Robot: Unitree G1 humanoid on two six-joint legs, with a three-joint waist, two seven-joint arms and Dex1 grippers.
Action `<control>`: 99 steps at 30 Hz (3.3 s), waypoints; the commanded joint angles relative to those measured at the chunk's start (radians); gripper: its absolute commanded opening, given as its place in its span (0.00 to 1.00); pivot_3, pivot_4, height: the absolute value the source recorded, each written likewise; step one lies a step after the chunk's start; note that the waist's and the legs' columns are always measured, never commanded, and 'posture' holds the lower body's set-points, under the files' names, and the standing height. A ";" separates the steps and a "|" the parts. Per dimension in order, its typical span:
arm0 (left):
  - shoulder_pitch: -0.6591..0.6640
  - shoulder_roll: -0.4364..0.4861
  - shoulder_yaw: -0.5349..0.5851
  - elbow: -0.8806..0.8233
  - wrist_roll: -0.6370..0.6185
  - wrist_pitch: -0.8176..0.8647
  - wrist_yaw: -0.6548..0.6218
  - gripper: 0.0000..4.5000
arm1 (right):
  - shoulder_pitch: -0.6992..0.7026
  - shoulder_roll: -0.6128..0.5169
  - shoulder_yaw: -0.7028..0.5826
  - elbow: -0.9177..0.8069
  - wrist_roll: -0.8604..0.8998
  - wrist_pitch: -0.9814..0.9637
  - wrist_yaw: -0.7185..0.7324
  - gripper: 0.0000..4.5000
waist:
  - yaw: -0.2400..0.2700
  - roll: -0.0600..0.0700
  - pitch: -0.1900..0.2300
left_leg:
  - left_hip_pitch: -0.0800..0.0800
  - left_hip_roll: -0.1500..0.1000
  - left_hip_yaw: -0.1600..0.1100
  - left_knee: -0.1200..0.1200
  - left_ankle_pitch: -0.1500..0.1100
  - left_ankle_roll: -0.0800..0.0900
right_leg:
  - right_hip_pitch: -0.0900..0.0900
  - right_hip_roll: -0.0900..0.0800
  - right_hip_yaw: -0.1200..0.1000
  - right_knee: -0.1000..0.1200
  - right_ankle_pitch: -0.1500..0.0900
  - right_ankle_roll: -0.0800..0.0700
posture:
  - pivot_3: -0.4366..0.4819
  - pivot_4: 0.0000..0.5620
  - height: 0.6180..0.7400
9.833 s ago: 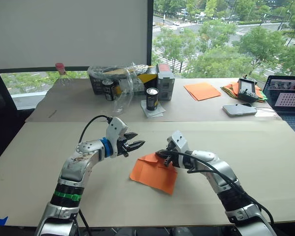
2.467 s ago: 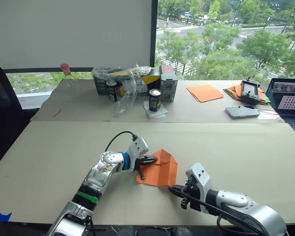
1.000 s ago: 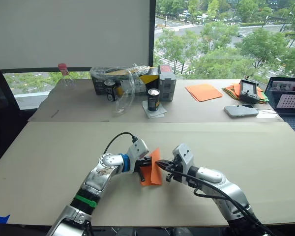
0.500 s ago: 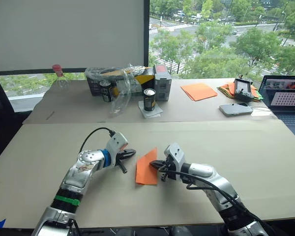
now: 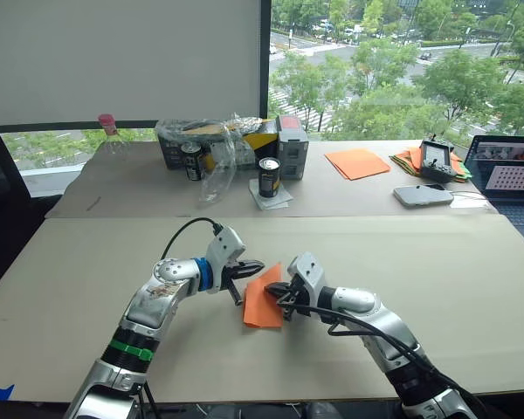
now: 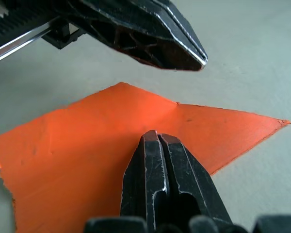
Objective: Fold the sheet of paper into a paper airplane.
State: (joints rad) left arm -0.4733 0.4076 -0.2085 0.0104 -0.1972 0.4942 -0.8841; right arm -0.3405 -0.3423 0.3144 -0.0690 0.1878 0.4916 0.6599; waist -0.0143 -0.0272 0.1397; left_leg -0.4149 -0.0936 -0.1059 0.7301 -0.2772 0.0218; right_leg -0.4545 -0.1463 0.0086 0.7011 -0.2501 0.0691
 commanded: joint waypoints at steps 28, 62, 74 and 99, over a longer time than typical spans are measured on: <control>0.092 0.059 -0.082 -0.036 0.083 -0.001 0.004 0.00 | -0.201 0.075 -0.013 0.341 -0.127 -0.083 -0.063 0.00 | -0.003 0.000 0.000 | 0.000 0.000 0.000 0.000 0.000 0.000 | 0.000 0.000 0.000 0.000 0.000 0.000 | 0.48 0.27 0.43; 0.089 0.039 -0.101 -0.028 0.094 -0.020 0.015 0.00 | -0.129 -0.007 -0.040 0.213 -0.126 -0.137 0.131 0.00 | 0.002 0.001 0.000 | -0.001 -0.001 0.000 0.000 0.000 0.000 | 0.000 0.000 0.000 0.000 0.000 0.000 | 0.48 0.27 0.43; 0.091 0.042 -0.109 -0.031 0.094 -0.023 0.007 0.00 | 0.024 -0.094 -0.002 0.029 -0.093 -0.111 0.240 0.00 | 0.003 0.001 0.000 | 0.000 -0.001 0.000 0.000 0.000 0.000 | 0.000 0.000 0.000 -0.001 0.000 0.000 | 0.48 0.27 0.43; 0.094 0.050 -0.107 -0.043 0.090 -0.008 0.007 0.00 | 0.162 -0.245 -0.051 -0.226 0.069 -0.036 0.338 0.00 | 0.006 0.000 -0.001 | 0.003 0.000 -0.001 0.000 -0.001 0.001 | 0.006 -0.001 -0.001 -0.003 -0.001 0.001 | 0.48 0.27 0.43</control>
State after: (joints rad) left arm -0.3942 0.4469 -0.3009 -0.0337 -0.1184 0.4635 -0.8763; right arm -0.1752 -0.5758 0.2995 -0.2682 0.2257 0.4255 0.9987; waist -0.0086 -0.0269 0.1391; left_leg -0.4119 -0.0938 -0.1065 0.7297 -0.2780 0.0230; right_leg -0.4487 -0.1472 0.0078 0.6979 -0.2511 0.0706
